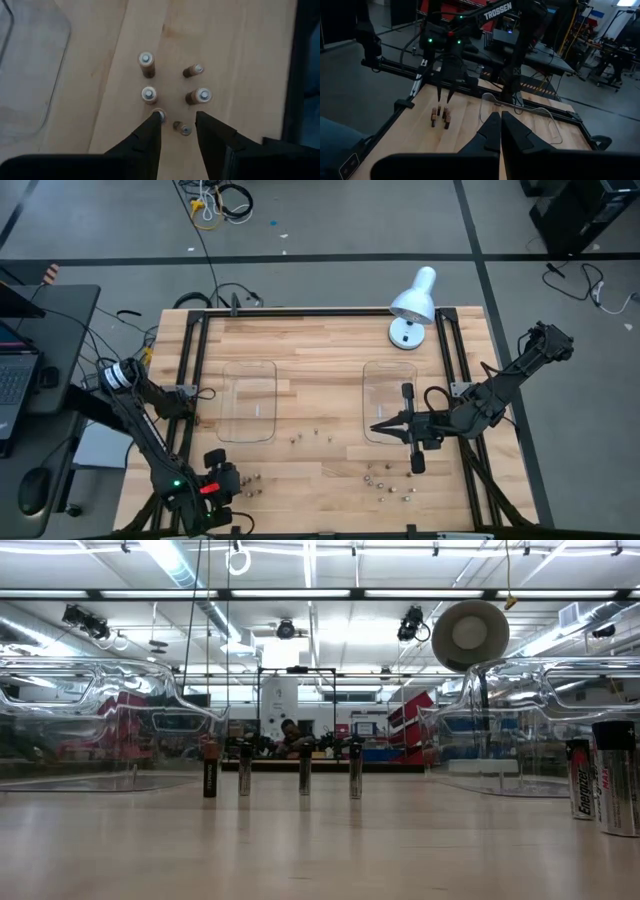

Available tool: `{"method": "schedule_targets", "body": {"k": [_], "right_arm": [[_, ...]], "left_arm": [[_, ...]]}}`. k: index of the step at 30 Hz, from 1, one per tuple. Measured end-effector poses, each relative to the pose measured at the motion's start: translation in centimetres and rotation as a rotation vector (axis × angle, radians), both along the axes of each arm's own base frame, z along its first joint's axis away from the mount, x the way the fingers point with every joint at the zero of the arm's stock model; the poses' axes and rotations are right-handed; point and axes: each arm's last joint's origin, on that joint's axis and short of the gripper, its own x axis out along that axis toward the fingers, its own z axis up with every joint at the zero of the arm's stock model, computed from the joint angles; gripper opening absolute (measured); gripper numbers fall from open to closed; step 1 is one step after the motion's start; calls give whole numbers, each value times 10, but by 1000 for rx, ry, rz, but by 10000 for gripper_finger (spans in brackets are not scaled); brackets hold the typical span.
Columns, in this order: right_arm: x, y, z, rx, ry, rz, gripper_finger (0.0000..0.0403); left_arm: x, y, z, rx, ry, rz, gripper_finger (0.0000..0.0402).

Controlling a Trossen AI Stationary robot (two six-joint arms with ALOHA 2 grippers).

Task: Sort batteries
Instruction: Put the black battery into the left transparent bin

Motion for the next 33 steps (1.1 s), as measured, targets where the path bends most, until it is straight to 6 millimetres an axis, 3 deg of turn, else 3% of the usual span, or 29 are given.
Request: {"method": "schedule_targets", "body": {"k": [33], "right_arm": [[3,2,-4,-29,19,3,3]], "left_arm": [[0,3,-4,40,-18,59,122]]}}
